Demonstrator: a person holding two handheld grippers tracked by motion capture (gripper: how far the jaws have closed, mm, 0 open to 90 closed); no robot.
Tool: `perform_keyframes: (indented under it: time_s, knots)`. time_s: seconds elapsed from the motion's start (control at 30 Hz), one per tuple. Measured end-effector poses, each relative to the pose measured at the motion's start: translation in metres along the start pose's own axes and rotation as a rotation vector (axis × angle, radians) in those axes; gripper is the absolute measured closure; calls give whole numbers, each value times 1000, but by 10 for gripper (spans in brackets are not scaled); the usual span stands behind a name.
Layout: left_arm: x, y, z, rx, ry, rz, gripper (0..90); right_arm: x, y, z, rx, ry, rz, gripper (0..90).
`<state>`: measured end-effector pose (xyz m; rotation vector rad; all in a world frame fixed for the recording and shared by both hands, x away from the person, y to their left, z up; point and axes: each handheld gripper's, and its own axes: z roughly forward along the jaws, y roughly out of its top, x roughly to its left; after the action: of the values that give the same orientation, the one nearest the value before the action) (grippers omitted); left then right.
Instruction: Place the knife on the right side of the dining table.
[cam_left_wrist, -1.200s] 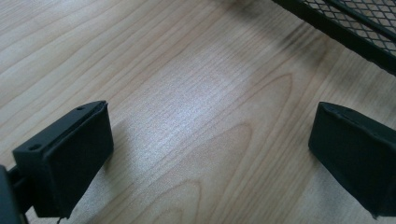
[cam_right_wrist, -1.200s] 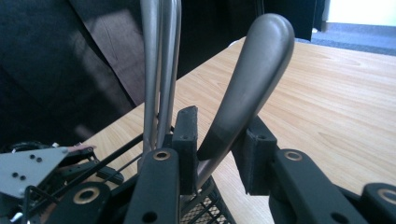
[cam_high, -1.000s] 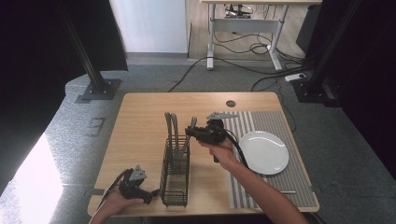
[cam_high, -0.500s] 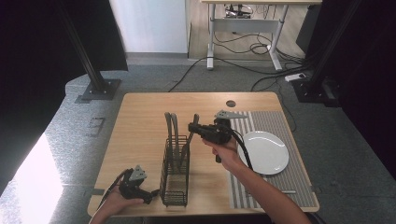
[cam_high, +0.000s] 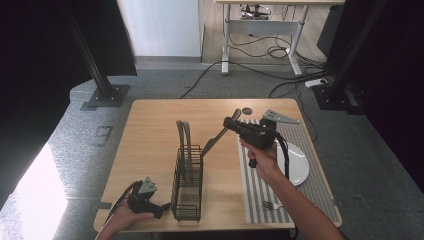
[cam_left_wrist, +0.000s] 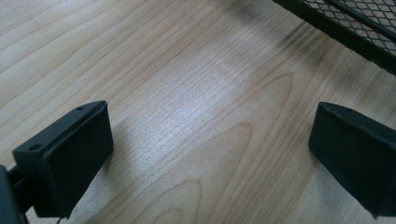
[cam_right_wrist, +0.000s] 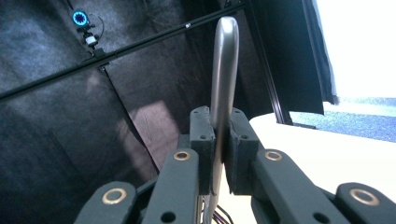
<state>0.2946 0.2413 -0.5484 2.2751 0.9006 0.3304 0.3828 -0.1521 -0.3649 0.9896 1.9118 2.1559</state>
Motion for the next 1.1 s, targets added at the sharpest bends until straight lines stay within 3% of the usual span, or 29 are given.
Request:
perform_keyframes:
  time_s: [0.27, 0.57, 0.67, 1.1]
  knots:
    - [0, 0, 0, 0, 0, 0, 0, -17, -2, -19, -14, -1, 86, 829]
    - [0, 0, 0, 1, 0, 0, 0, -34, -7, -25, 30, -115, 28, 830]
    - [0, 0, 0, 0, 0, -1, 0, -42, -12, -23, 52, -131, 47, 829]
    - [0, 0, 0, 0, 0, -1, 0, -54, -24, -16, 110, -220, -17, 829]
